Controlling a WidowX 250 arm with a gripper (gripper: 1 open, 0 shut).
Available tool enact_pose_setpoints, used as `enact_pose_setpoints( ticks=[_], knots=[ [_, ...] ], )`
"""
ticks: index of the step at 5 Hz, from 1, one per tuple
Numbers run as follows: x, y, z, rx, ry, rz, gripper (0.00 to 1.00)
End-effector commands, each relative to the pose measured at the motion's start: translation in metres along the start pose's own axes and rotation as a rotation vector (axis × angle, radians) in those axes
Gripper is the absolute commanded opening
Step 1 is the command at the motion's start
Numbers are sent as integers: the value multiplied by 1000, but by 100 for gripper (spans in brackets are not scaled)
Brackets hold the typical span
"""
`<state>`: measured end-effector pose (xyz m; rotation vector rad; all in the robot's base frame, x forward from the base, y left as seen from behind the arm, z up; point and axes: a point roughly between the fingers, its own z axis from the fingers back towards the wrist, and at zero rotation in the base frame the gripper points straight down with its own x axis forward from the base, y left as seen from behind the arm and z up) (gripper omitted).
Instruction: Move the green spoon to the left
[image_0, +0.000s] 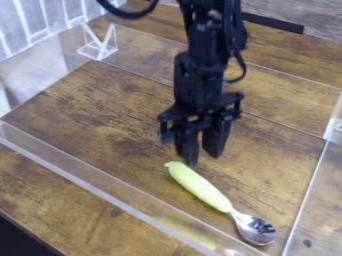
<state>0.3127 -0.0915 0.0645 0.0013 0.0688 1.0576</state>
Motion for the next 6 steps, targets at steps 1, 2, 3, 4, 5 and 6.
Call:
enact_pose_setpoints(
  ticks=[1,2,3,4,5,6],
  knots=[
    [-5,-3,-4,-47,-39,35,100],
    [-6,-10,-23,-73,-69,83,100],
    [-7,-16,-25,-81,-102,74,100],
    [-1,-29,-23,-90,-131,30,100],
    [6,-39,-22,-89,-148,-7,100],
    [11,-48,-21,-83,-156,-29,100]
  ],
)
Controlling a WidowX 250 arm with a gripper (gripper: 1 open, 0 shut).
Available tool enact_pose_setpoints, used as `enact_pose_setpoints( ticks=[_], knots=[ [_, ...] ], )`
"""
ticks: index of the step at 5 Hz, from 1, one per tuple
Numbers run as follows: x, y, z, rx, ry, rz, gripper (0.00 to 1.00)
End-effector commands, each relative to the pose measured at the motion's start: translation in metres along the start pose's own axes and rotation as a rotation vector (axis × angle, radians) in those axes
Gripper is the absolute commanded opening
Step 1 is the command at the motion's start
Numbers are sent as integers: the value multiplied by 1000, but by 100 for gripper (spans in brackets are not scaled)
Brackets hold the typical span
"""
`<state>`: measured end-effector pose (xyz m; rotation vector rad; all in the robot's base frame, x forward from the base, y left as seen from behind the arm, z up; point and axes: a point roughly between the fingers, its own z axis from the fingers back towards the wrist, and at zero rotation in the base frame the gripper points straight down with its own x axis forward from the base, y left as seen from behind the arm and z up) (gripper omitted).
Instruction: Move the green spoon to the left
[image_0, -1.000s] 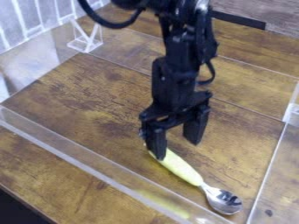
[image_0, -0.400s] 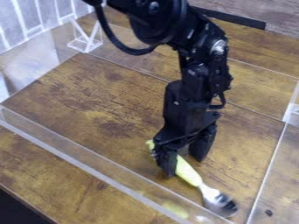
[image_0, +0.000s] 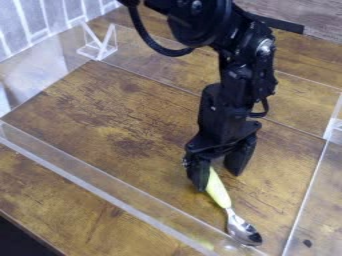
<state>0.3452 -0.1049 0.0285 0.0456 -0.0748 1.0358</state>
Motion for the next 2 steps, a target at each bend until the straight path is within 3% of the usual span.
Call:
enact_pose_setpoints(
  ticks=[1,2],
  knots=[
    [9,-2,11,-39,-18,-17,100],
    [11,7,12,-26,-19,-26,100]
  ],
)
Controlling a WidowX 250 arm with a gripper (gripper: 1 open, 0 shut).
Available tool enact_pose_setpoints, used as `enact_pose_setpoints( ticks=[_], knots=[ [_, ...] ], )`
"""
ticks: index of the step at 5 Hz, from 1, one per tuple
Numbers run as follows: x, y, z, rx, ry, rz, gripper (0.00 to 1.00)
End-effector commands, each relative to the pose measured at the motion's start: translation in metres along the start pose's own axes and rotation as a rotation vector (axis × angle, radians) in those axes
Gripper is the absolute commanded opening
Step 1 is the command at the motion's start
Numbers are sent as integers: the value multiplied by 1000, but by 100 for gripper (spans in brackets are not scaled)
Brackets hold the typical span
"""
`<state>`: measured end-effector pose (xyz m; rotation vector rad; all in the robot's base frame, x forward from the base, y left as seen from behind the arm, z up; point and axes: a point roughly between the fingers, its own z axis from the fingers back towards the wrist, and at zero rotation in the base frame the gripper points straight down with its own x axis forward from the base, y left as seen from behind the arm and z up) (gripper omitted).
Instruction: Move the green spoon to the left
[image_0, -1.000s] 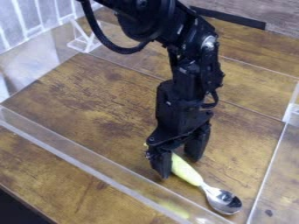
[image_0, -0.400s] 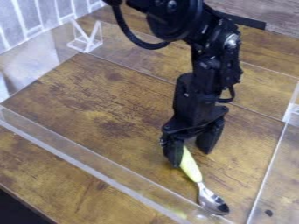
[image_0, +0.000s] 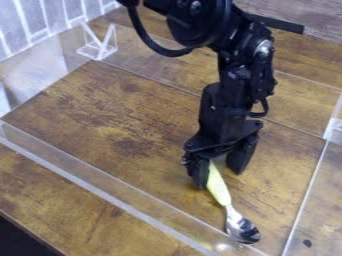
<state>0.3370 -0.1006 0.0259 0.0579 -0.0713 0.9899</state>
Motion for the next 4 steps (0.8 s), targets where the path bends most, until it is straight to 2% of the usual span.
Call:
enact_pose_setpoints(
  ticks=[1,2,4],
  knots=[
    [20,5,21,-20,-17,21,100],
    [28,12,27,-5,-18,24,100],
    [41,19,25,22,-9,134,100]
  ],
)
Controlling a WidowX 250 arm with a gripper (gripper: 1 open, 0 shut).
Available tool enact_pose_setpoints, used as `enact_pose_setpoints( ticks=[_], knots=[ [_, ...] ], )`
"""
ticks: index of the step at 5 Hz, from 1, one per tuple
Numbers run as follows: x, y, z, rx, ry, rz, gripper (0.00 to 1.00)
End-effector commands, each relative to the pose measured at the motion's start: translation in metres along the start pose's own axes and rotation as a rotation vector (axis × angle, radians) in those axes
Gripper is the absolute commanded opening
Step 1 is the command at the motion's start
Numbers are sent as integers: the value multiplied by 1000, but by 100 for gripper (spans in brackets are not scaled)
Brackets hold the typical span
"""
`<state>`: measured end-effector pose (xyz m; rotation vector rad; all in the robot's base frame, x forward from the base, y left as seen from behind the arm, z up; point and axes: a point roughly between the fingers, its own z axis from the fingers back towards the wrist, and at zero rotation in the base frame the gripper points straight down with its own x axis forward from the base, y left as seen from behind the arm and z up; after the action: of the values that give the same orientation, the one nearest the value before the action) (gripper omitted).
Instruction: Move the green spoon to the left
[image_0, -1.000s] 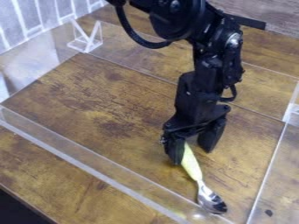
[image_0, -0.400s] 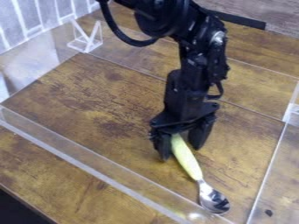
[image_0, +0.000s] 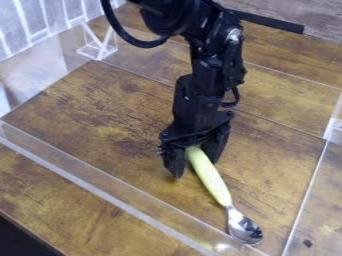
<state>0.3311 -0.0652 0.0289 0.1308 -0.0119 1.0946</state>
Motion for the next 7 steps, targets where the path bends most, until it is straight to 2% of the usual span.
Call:
enact_pose_setpoints(
  ticks=[1,4,5,6,7],
  knots=[
    [14,-8,24,-71,-13,32,100],
    [19,-14,15,-81,3,-121,100],
    [18,-19,14,-83,8,-168,0],
    [17,-23,13,-87,10,-233,0],
    [9,-32,18,-85,16,-274,0]
  ],
)
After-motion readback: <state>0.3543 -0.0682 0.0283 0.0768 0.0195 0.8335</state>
